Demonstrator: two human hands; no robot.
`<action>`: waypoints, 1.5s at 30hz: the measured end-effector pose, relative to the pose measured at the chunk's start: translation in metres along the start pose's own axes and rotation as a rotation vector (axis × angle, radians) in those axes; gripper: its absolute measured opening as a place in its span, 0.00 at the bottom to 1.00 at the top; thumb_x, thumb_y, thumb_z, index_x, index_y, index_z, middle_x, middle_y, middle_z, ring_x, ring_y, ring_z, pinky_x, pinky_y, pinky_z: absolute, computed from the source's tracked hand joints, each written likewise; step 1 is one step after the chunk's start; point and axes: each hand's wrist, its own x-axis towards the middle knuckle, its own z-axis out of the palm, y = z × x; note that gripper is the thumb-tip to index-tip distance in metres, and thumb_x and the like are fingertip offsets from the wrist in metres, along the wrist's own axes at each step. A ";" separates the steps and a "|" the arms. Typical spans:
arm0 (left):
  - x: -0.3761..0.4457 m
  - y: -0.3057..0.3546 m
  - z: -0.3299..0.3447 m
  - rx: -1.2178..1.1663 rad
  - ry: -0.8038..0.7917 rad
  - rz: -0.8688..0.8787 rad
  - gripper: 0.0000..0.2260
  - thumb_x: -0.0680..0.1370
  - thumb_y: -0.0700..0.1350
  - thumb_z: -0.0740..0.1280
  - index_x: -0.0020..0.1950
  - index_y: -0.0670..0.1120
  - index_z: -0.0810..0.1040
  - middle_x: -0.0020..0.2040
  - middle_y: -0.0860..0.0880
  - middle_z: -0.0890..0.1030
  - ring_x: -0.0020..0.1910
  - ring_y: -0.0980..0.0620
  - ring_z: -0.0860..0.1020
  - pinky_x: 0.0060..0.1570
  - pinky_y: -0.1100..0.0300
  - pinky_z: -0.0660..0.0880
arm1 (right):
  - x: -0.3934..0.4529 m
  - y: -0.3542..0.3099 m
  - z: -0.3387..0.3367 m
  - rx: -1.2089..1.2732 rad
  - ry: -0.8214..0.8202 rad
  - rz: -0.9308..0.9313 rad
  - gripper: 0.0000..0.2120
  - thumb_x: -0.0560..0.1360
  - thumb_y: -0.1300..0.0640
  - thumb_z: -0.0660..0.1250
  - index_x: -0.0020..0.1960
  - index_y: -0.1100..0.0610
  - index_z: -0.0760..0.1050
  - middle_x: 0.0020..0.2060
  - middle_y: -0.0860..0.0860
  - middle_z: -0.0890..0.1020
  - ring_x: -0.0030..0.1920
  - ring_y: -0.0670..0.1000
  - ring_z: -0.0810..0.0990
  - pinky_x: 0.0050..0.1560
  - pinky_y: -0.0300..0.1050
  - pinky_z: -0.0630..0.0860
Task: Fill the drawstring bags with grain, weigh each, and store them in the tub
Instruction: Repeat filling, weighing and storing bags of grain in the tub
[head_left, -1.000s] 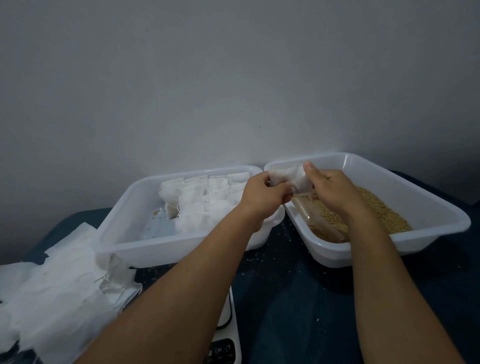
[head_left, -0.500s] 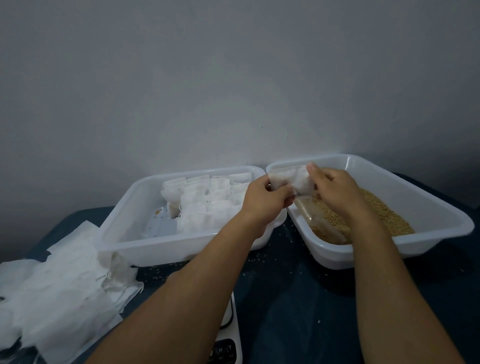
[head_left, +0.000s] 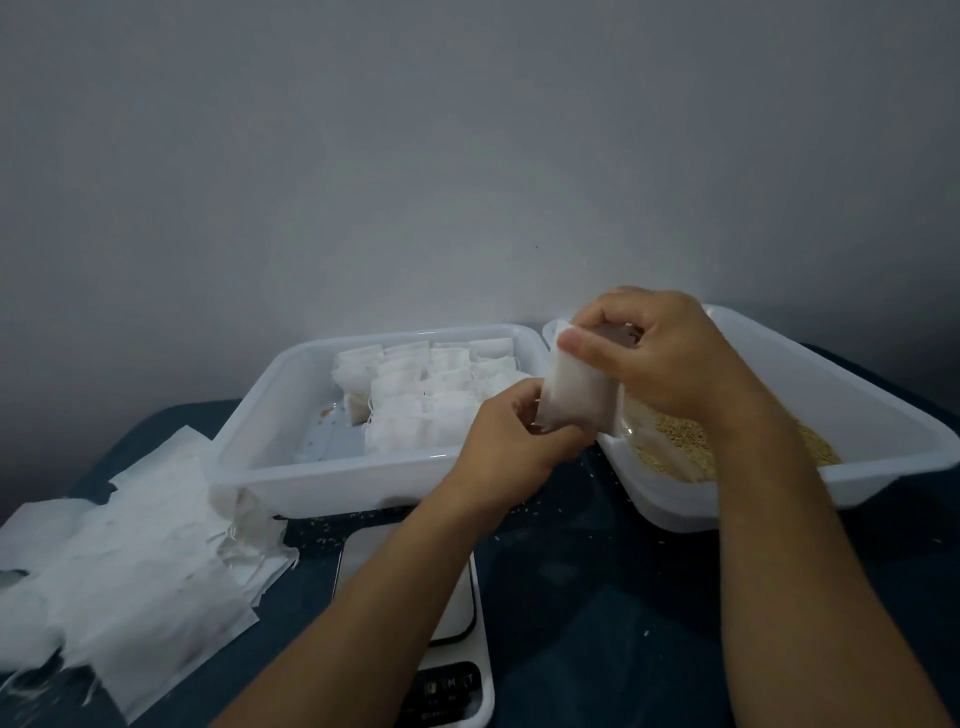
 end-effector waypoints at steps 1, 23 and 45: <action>-0.006 -0.002 -0.004 0.014 -0.022 -0.002 0.12 0.75 0.39 0.76 0.57 0.46 0.83 0.49 0.45 0.87 0.50 0.44 0.85 0.52 0.47 0.84 | 0.001 -0.008 0.003 -0.023 -0.062 -0.005 0.04 0.77 0.43 0.74 0.45 0.41 0.83 0.45 0.38 0.84 0.49 0.41 0.81 0.46 0.39 0.74; -0.096 -0.047 -0.113 0.016 0.086 0.059 0.15 0.78 0.45 0.76 0.64 0.52 0.81 0.57 0.53 0.87 0.57 0.54 0.85 0.57 0.62 0.80 | -0.062 -0.034 0.135 0.126 -0.095 0.119 0.14 0.80 0.48 0.71 0.39 0.53 0.76 0.33 0.47 0.79 0.32 0.44 0.75 0.32 0.36 0.72; -0.109 -0.069 -0.149 0.622 0.091 -0.022 0.14 0.74 0.47 0.76 0.56 0.59 0.78 0.42 0.59 0.83 0.40 0.59 0.81 0.42 0.66 0.78 | -0.091 -0.028 0.171 -0.040 -0.250 0.143 0.27 0.75 0.51 0.78 0.72 0.44 0.76 0.51 0.44 0.83 0.48 0.39 0.81 0.52 0.33 0.78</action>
